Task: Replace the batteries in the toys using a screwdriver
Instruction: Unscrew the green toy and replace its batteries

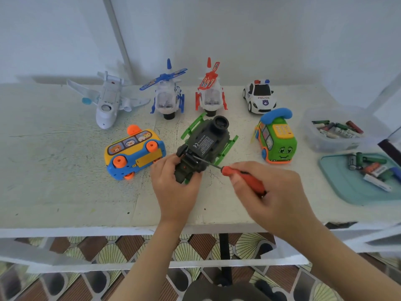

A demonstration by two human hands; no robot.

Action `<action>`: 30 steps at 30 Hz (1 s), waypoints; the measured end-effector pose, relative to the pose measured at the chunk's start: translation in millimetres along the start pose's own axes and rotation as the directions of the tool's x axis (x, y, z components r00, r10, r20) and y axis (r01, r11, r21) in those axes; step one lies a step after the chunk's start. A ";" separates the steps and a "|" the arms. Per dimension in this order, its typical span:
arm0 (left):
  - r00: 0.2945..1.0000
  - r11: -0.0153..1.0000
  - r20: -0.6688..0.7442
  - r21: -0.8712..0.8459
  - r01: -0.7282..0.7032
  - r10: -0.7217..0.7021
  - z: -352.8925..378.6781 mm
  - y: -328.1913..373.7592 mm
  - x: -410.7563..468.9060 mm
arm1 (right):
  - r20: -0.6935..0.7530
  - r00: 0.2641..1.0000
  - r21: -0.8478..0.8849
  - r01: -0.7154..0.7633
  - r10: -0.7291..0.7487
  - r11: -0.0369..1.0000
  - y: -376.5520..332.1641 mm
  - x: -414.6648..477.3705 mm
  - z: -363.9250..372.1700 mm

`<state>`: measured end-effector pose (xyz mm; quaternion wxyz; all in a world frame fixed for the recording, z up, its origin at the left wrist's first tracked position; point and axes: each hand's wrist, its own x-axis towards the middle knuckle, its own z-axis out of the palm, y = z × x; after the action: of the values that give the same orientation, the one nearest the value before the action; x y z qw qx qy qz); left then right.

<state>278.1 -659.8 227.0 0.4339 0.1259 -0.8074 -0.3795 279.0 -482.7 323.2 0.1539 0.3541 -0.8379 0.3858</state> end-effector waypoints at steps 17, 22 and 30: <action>0.966 0.979 0.161 -0.051 -0.196 0.201 -14.0 -21.1 18.3 | -0.257 0.961 0.313 -0.019 0.104 0.950 -0.7 27.3 -9.7; 0.965 0.978 0.183 -0.126 -0.165 0.186 -12.9 -22.9 15.0 | -0.224 0.974 0.399 0.066 0.027 0.915 -3.8 29.3 -2.5; 0.970 0.978 0.166 -0.136 -0.157 0.179 -13.3 -24.0 14.5 | -0.220 0.973 0.268 0.134 -0.075 0.954 -2.5 31.8 3.9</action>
<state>277.1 -690.6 222.9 0.3977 -0.0042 -0.8259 -0.3995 258.5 -501.8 338.9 0.2089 0.3744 -0.7339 0.5268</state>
